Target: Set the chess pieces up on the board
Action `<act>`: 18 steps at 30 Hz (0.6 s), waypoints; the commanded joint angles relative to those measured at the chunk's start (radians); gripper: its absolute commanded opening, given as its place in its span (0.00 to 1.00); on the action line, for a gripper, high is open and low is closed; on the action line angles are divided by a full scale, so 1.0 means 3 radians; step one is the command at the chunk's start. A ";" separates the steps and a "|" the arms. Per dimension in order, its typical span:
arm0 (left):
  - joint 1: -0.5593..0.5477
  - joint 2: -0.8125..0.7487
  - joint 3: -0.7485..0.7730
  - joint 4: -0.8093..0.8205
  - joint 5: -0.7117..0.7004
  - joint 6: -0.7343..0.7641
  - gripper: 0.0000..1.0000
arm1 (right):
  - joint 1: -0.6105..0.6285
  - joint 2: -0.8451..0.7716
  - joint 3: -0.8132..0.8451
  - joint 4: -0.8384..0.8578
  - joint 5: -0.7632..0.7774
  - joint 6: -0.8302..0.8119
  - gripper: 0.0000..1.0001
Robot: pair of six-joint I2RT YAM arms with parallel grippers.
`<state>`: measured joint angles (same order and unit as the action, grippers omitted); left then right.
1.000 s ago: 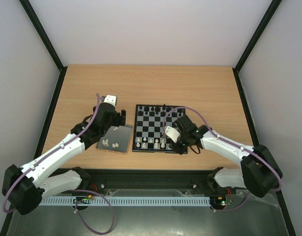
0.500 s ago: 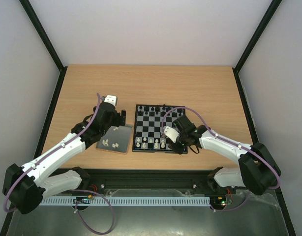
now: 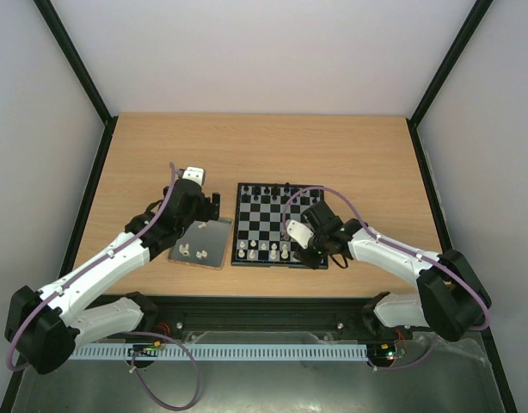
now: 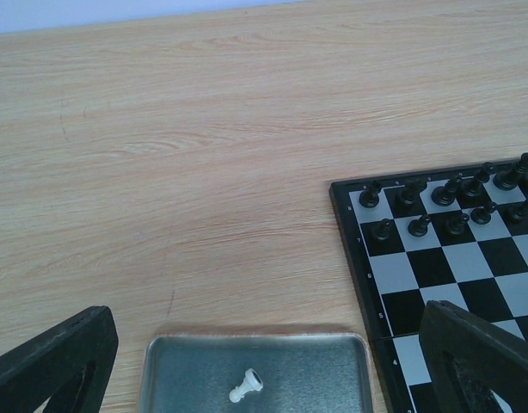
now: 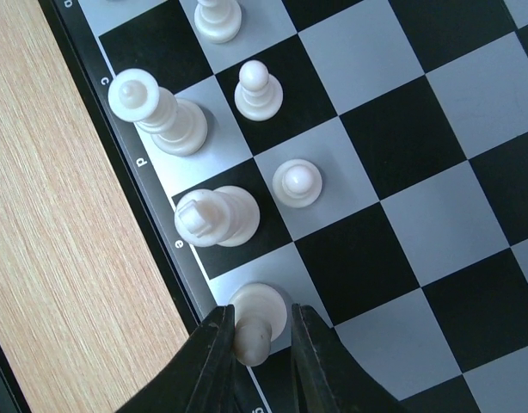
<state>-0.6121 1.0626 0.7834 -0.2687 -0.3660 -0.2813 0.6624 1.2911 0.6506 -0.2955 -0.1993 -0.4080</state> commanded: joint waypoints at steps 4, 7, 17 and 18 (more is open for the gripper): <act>0.0015 0.0017 -0.0021 -0.0055 0.0014 -0.0018 0.99 | 0.0021 0.0027 0.0029 -0.0002 0.0023 0.0025 0.21; 0.0013 0.0026 -0.0024 -0.0055 0.0037 -0.0023 0.99 | 0.0021 0.0040 0.0035 0.0003 0.0028 0.0034 0.21; 0.0011 0.0196 0.0134 -0.0332 0.0246 -0.0247 0.99 | 0.0021 -0.0175 0.0252 -0.0352 -0.0118 0.0083 0.45; 0.0006 0.0227 0.0170 -0.0411 0.0283 -0.0297 0.99 | 0.0017 -0.0201 0.0299 -0.0431 -0.0176 0.0082 0.46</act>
<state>-0.6121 1.0958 0.7887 -0.2989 -0.3248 -0.3115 0.6628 1.2781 0.6800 -0.3191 -0.2058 -0.3920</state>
